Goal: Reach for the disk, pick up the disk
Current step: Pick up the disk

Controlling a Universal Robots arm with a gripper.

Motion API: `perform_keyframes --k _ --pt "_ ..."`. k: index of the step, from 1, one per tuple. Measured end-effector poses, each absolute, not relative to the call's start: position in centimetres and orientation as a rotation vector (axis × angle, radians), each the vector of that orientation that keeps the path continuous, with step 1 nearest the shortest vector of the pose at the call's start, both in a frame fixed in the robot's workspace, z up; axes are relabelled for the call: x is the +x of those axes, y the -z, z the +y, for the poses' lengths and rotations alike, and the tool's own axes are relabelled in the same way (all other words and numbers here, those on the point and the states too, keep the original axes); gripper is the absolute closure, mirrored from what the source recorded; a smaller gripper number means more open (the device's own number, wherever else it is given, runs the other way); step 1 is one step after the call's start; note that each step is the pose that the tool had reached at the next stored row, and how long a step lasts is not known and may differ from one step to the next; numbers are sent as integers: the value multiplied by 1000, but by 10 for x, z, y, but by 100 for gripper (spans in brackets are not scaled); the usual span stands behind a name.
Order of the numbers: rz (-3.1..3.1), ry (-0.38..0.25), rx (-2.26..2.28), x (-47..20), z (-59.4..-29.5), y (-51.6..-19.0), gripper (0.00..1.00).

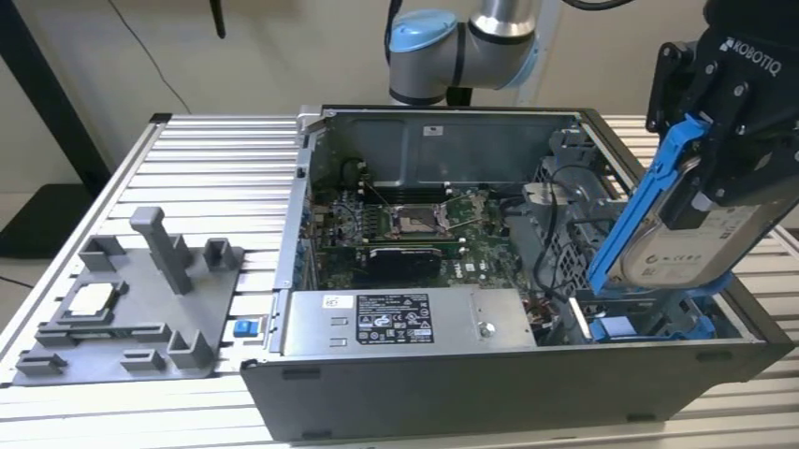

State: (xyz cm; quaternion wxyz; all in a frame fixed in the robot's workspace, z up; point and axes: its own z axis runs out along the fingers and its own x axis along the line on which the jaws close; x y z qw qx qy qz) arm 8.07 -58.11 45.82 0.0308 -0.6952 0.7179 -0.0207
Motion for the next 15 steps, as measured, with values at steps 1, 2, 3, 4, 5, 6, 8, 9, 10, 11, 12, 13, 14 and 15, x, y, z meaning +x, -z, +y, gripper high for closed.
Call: perform_keyframes --k 1,2,3,4,5,6,8,9,10,11,12,13,14,15 --pt "2212 64 -2142 81 -581 -456 100" --pt "2212 64 -2142 81 -581 -455 100" --pt "2212 64 -2143 81 -581 -453 100" --pt "2211 64 -2143 81 -582 -451 100" --pt "2211 64 -2143 81 -582 -449 100" --pt "2210 64 -2144 81 -582 -447 100" --pt "2209 64 -2145 81 -583 -444 100" --pt "2208 64 -2146 81 -583 -443 100" --pt "2208 64 -2147 81 -583 -443 100" --pt "2208 64 -2147 81 -583 -443 100" --pt "2207 64 -2147 81 -583 -442 100" --pt "2207 64 -2147 81 -583 -442 100" --pt "2207 64 -2147 81 -583 -442 100" --pt "2208 64 -2147 81 -583 -442 100"
